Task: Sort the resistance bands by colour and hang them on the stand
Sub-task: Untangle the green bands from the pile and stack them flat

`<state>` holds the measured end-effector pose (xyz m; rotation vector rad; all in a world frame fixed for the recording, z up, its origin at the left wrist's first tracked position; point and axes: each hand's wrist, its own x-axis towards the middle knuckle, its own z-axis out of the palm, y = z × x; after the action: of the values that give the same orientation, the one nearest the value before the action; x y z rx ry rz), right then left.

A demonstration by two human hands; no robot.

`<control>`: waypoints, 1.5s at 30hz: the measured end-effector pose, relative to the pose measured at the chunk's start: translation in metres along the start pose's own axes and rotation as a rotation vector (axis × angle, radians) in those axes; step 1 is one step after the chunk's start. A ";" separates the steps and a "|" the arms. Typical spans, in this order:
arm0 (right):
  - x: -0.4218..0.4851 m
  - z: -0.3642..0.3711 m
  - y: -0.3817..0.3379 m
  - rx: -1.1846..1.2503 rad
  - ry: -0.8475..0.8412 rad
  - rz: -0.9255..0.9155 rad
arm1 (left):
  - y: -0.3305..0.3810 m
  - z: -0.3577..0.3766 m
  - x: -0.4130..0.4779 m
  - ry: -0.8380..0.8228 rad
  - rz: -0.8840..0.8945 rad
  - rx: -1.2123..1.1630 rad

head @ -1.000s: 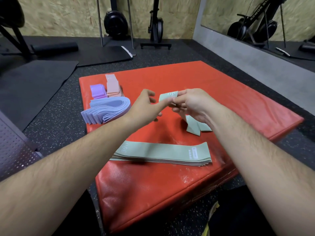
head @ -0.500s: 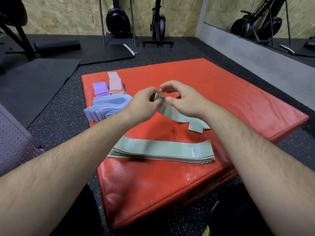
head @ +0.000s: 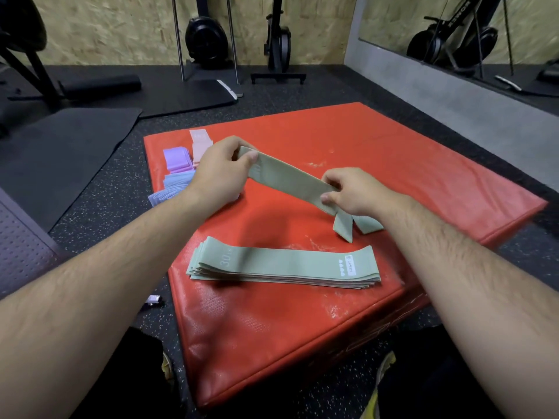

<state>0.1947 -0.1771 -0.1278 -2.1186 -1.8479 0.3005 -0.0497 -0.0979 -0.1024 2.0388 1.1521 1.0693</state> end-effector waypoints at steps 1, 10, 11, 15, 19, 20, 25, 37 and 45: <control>-0.001 -0.001 0.006 -0.002 0.005 0.027 | -0.002 -0.003 0.001 0.009 -0.014 -0.016; -0.011 -0.002 0.036 -0.079 0.158 0.173 | -0.012 -0.028 0.001 0.066 -0.094 -0.075; -0.011 -0.004 0.036 -0.029 0.207 0.178 | -0.013 -0.028 0.000 0.074 -0.100 -0.078; -0.014 -0.019 0.040 0.166 0.261 0.147 | -0.016 -0.035 -0.003 0.078 -0.118 -0.086; -0.031 -0.035 0.045 0.298 0.192 0.117 | -0.019 -0.045 -0.009 0.034 -0.123 -0.064; -0.037 -0.038 0.045 0.326 0.166 0.117 | -0.021 -0.046 -0.011 0.016 -0.129 -0.034; -0.066 -0.046 0.037 0.383 0.025 0.134 | -0.026 -0.051 -0.032 -0.096 -0.134 0.136; -0.111 -0.037 0.027 0.272 -0.172 0.179 | -0.047 -0.051 -0.079 -0.235 -0.066 0.226; -0.111 -0.021 0.017 0.176 -0.189 0.161 | -0.064 -0.048 -0.084 -0.260 -0.070 0.344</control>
<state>0.2021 -0.2908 -0.1202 -2.1823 -1.6778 0.6966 -0.1444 -0.1375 -0.1573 2.2946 1.3262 0.5789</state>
